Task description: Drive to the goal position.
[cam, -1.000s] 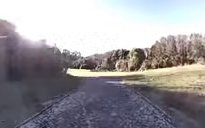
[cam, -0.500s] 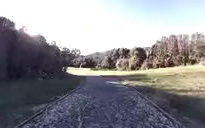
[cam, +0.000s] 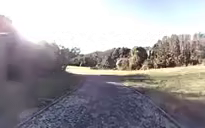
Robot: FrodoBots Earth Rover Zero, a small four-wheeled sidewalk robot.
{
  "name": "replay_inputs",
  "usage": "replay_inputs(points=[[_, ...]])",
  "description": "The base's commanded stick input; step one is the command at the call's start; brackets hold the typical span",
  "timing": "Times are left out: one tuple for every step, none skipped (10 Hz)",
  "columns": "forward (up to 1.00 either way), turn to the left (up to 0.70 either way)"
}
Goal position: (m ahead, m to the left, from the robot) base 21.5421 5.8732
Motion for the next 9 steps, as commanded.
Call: replay_inputs(points=[[0.50, 0.03], [0.50, -0.33], [0.50, -0.49], [0.50, -0.33], [0.50, -0.16], [0.50, 0.00], [0.50, 0.00], [0.50, 0.00], [0.50, 0.00]])
